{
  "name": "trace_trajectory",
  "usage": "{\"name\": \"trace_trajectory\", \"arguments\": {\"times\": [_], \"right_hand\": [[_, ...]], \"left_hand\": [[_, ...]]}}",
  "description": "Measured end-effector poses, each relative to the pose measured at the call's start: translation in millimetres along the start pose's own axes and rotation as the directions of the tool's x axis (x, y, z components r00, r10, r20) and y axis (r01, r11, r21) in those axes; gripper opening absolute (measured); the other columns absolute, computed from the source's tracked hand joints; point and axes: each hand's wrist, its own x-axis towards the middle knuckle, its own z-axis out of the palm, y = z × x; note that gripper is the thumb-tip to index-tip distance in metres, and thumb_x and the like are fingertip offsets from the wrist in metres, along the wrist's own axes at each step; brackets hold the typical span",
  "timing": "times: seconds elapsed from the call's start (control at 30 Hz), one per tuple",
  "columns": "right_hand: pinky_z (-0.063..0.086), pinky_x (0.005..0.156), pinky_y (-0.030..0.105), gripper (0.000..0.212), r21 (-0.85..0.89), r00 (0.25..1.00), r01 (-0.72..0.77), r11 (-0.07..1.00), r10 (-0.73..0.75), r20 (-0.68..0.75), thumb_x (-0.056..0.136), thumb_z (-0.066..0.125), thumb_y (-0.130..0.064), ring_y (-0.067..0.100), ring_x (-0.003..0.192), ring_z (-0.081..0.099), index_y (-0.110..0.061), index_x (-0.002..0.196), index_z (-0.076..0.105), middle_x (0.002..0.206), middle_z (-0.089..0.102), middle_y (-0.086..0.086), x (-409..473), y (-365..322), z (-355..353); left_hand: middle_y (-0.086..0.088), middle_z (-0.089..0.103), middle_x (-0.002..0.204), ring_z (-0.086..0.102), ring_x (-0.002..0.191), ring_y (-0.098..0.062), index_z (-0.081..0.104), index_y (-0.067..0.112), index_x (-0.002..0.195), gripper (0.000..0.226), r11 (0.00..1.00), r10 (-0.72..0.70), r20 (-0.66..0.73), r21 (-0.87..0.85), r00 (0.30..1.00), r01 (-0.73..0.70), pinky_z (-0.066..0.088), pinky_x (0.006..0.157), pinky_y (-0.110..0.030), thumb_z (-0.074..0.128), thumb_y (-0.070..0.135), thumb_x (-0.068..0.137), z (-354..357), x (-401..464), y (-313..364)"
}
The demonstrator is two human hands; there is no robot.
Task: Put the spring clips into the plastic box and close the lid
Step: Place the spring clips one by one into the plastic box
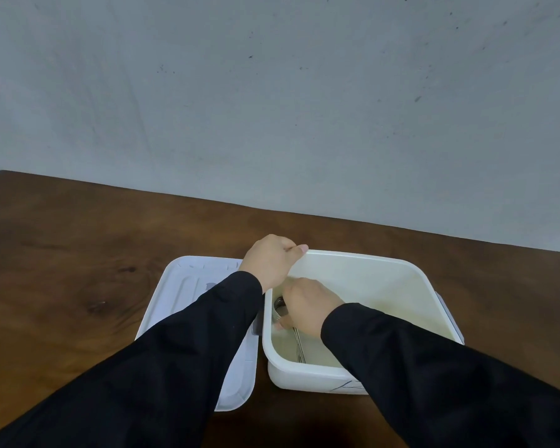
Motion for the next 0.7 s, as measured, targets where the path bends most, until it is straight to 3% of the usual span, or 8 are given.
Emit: {"name": "trace_trajectory", "arguments": {"times": [0.3,0.37,0.43,0.5,0.57,0.7], "right_hand": [[0.054,0.085,0.037,0.042,-0.019,1.0,0.002,1.0,-0.002,0.003,0.086,0.076,-0.032,0.029,0.095,0.067,-0.012,0.12,0.063,0.109,0.07,0.009,-8.0,-1.3,-11.0],[0.053,0.078,0.036,0.038,-0.038,0.999,0.004,0.999,-0.005,-0.039,0.089,0.07,-0.038,0.028,0.089,0.067,-0.011,0.114,0.064,0.099,0.07,0.009,-14.0,-0.9,-22.8],[0.052,0.074,0.036,0.036,-0.038,0.986,0.02,0.999,-0.026,-0.168,0.093,0.06,-0.045,0.027,0.078,0.064,-0.01,0.097,0.065,0.083,0.068,0.009,-23.5,5.1,-42.0],[0.05,0.07,0.037,0.043,0.012,0.936,0.005,1.0,-0.001,-0.352,0.096,0.054,-0.05,0.029,0.07,0.058,-0.012,0.082,0.067,0.072,0.067,0.008,-36.3,21.9,-65.6],[0.052,0.067,0.037,0.046,0.105,0.858,-0.067,0.992,0.111,-0.501,0.096,0.052,-0.052,0.03,0.07,0.06,-0.015,0.078,0.071,0.069,0.068,0.008,-50.2,52.8,-85.3],[0.053,0.066,0.038,0.044,0.317,0.753,-0.223,0.922,0.369,-0.544,0.101,0.049,-0.043,0.029,0.067,0.061,-0.009,0.078,0.066,0.068,0.066,0.012,-87.8,134.0,-96.8]], "left_hand": [[0.005,0.026,0.053,0.028,0.052,-0.017,0.033,0.023,0.052,0.056,1.0,-0.012,-0.004,0.006,1.0,0.012,0.024,0.052,-0.03,0.056,0.039,0.101,0.5,1.1,-1.1],[0.004,0.027,0.051,0.029,0.052,-0.017,0.035,0.023,0.051,0.056,1.0,-0.019,-0.008,0.002,1.0,0.019,0.024,0.052,-0.031,0.057,0.039,0.1,1.1,2.8,-2.7],[0.004,0.035,0.051,0.033,0.052,-0.017,0.046,0.02,0.051,0.053,1.0,-0.029,-0.01,-0.002,1.0,0.029,0.026,0.052,-0.031,0.058,0.04,0.099,1.7,4.6,-5.0],[0.001,0.042,0.056,0.035,0.051,-0.019,0.061,0.012,0.063,0.048,0.999,-0.044,-0.005,-0.004,0.999,0.044,0.027,0.052,-0.03,0.058,0.044,0.098,1.9,5.3,-5.5],[0.002,0.036,0.056,0.032,0.052,-0.019,0.061,0.008,0.069,0.047,0.999,-0.044,-0.004,0.004,0.999,0.044,0.025,0.051,-0.031,0.057,0.045,0.098,1.4,4.9,-4.6],[0.002,0.036,0.057,0.034,0.052,-0.017,0.062,0.013,0.069,0.044,0.999,-0.025,-0.01,0.037,1.0,0.025,0.027,0.051,-0.031,0.056,0.045,0.1,-1.0,4.0,-3.9]]}}
